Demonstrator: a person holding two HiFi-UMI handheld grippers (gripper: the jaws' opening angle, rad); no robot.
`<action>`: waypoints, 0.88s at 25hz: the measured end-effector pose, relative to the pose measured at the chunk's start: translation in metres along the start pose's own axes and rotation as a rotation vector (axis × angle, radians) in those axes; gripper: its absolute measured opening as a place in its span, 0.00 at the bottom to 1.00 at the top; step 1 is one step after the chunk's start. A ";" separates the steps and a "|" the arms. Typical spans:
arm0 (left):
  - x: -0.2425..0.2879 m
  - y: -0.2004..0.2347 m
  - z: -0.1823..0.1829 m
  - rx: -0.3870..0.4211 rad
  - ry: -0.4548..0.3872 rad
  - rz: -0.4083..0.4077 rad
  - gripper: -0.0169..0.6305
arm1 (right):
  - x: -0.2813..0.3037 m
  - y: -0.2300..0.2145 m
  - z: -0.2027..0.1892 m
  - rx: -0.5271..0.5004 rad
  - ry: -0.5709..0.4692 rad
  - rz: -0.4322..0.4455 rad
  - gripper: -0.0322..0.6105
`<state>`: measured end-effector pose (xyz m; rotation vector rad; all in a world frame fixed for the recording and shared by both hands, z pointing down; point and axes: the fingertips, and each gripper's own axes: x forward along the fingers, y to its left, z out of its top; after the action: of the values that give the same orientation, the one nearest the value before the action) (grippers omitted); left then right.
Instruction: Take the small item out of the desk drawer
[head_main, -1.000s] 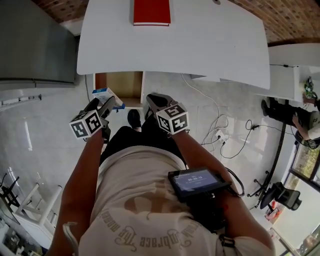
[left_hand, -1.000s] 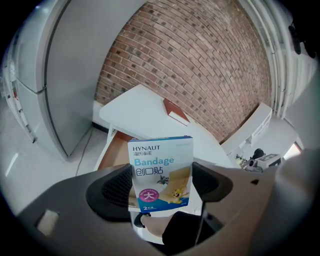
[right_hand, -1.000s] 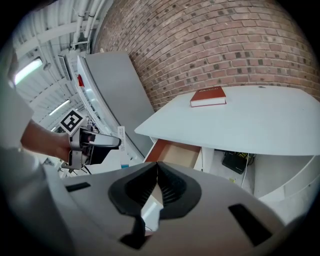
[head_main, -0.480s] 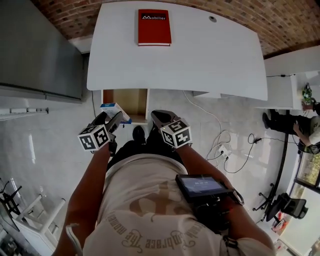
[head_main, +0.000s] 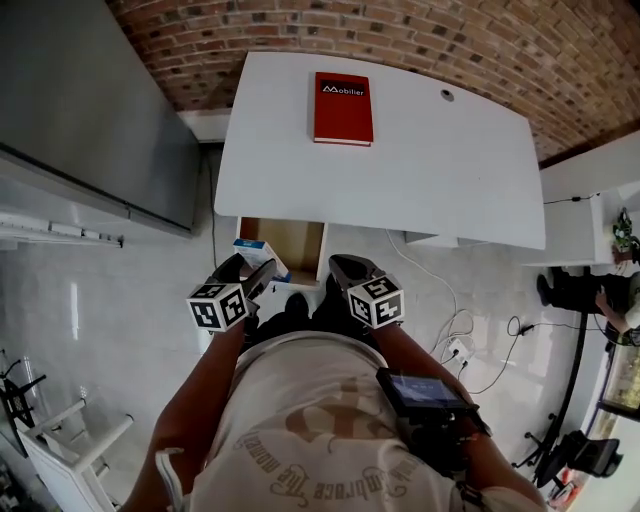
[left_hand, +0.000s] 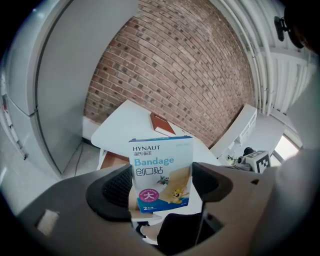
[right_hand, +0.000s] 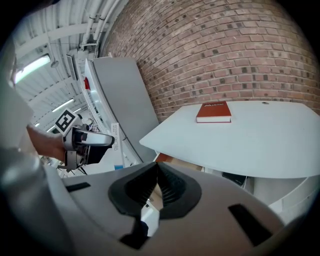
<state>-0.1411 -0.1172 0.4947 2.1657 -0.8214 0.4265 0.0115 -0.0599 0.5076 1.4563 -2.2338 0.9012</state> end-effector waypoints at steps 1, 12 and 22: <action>-0.003 -0.001 0.003 0.009 -0.007 0.000 0.61 | -0.001 0.002 0.004 -0.003 -0.007 0.002 0.06; -0.018 -0.023 0.039 0.129 -0.104 -0.059 0.61 | -0.013 0.020 0.062 -0.074 -0.133 0.044 0.06; -0.029 -0.056 0.068 0.317 -0.159 -0.089 0.61 | -0.036 0.029 0.088 -0.130 -0.210 0.062 0.06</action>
<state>-0.1221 -0.1282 0.4044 2.5462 -0.7814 0.3623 0.0066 -0.0852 0.4118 1.4897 -2.4492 0.6323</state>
